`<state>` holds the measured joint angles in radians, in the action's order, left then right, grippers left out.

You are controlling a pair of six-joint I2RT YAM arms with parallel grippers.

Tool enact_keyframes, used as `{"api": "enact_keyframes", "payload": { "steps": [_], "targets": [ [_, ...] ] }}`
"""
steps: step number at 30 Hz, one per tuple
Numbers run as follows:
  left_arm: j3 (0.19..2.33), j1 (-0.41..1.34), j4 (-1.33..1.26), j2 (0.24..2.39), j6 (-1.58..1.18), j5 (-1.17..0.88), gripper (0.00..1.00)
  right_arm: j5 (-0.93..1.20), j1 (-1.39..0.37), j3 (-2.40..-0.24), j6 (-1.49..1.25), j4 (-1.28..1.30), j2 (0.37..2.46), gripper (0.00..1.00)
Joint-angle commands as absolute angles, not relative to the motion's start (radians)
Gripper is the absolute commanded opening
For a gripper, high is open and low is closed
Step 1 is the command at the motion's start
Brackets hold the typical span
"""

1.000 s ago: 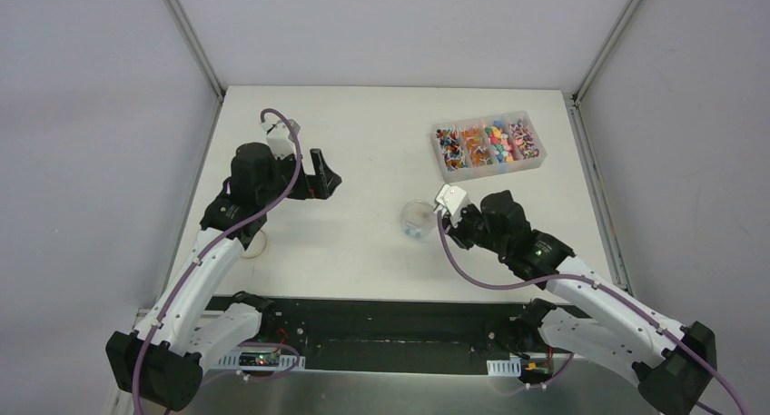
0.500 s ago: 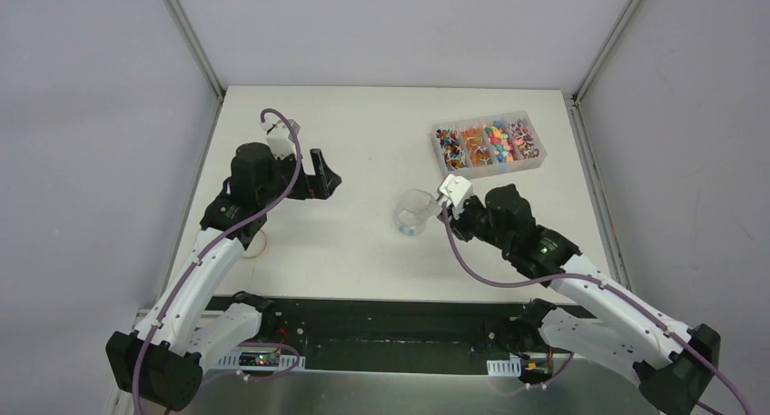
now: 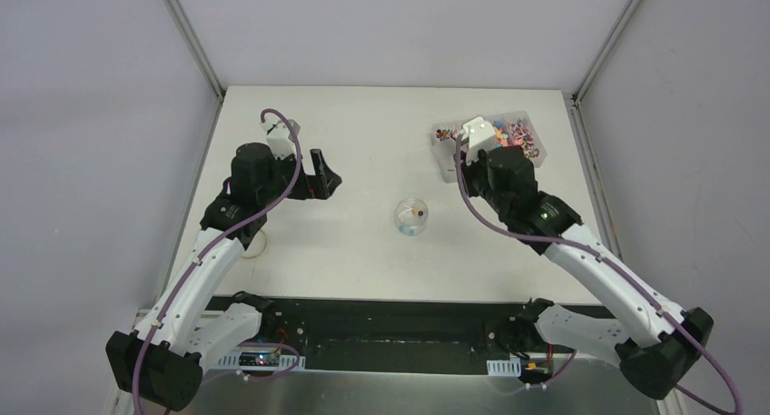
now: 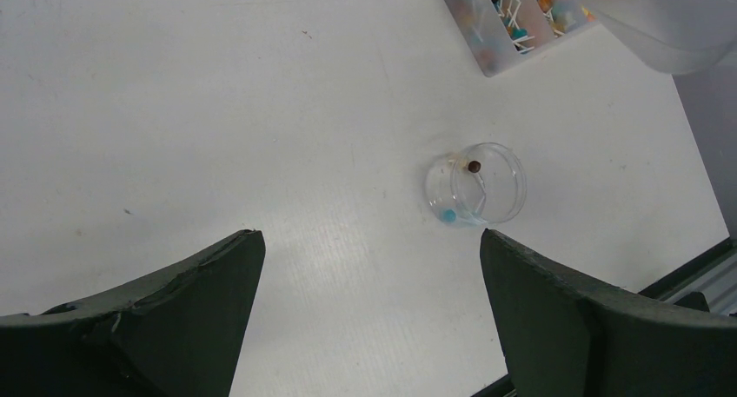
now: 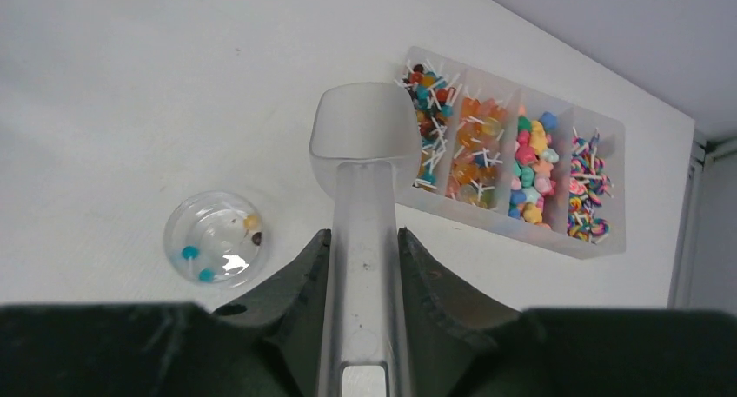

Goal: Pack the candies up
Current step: Scoop the fake candies from the storage box.

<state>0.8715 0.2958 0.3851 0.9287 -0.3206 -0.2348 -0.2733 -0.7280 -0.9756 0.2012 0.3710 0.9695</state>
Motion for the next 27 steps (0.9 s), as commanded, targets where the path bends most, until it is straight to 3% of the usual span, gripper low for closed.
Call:
{"api": "enact_keyframes", "payload": {
  "steps": [1,9,27],
  "targets": [
    [0.868,0.309,0.36,0.906,-0.308,-0.233,0.99,-0.338,-0.611,-1.098,0.066,0.435,1.105,0.0],
    [0.867,0.311,0.359,0.902,-0.307,-0.225,0.99,-0.265,-0.487,-1.244,0.002,0.513,1.302,0.0],
    [0.867,0.311,0.359,0.902,-0.307,-0.222,0.99,-0.253,-0.466,-1.41,-0.007,0.634,1.561,0.0]
  ]
}}
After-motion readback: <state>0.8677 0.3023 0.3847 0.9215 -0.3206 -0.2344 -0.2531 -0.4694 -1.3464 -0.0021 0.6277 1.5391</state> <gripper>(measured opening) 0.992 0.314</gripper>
